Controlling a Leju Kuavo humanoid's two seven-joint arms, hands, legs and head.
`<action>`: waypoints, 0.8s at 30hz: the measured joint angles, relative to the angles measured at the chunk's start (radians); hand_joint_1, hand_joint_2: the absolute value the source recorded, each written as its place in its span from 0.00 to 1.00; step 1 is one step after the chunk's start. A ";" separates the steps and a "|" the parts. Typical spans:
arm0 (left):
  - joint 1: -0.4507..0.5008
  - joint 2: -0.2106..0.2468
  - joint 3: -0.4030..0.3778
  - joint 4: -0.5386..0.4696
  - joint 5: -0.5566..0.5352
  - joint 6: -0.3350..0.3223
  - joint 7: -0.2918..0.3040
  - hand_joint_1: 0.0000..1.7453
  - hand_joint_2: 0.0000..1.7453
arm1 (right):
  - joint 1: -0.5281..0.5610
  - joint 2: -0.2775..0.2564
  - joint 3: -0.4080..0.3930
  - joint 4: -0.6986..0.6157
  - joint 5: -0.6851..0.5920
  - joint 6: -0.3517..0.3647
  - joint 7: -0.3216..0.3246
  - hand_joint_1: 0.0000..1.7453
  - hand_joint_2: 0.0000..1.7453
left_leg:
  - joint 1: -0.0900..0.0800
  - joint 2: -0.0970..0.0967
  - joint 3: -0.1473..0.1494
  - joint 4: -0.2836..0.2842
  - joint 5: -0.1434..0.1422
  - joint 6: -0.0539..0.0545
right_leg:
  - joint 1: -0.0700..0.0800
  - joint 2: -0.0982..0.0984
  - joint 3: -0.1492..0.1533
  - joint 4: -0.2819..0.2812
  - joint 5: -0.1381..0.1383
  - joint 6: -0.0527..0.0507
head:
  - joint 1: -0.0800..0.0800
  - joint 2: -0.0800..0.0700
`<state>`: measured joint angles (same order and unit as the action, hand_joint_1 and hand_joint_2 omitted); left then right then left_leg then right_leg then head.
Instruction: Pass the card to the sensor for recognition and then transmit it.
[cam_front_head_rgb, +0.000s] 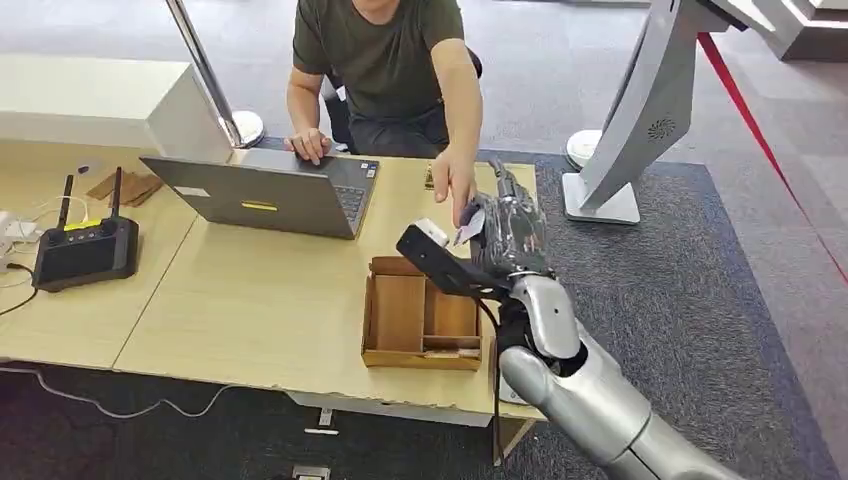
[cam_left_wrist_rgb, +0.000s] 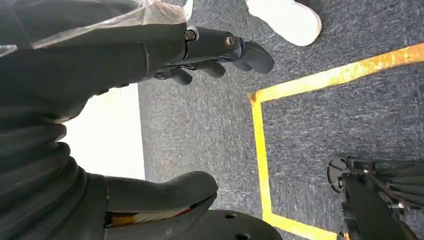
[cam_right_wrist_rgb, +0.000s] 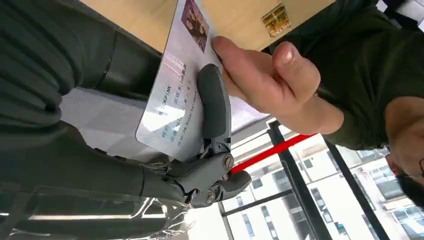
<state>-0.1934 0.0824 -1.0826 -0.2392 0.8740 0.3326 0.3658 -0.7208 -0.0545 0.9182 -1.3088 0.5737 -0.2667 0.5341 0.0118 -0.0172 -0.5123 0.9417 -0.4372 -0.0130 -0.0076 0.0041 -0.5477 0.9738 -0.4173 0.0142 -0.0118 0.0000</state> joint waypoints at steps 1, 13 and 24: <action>0.000 0.000 -0.001 0.000 0.000 0.000 0.000 0.00 1.00 | -0.001 0.000 0.001 0.003 0.000 0.000 0.000 1.00 1.00 | 0.000 0.000 0.000 0.000 0.000 0.000 | 0.000 0.000 0.000 0.000 0.000 0.000 | 0.000 0.000; 0.000 0.000 -0.009 0.000 0.000 0.000 0.000 0.00 1.00 | -0.009 0.005 0.016 0.036 0.000 -0.002 0.000 1.00 1.00 | 0.000 0.000 0.000 0.000 0.000 0.000 | 0.000 0.000 0.000 0.000 0.000 0.000 | 0.000 0.000; 0.000 0.000 -0.010 0.000 0.000 0.000 0.000 0.00 1.00 | -0.013 0.008 0.018 0.048 0.000 -0.002 0.000 1.00 1.00 | 0.000 0.000 0.000 0.000 0.000 0.000 | 0.000 0.000 0.000 0.000 0.000 0.000 | 0.000 0.000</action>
<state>-0.1933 0.0824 -1.0922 -0.2392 0.8740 0.3326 0.3662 -0.7336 -0.0465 0.9365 -1.2604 0.5741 -0.2682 0.5341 0.0119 -0.0172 -0.5123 0.9418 -0.4372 -0.0130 -0.0075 0.0042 -0.5479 0.9738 -0.4173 0.0142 -0.0118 0.0000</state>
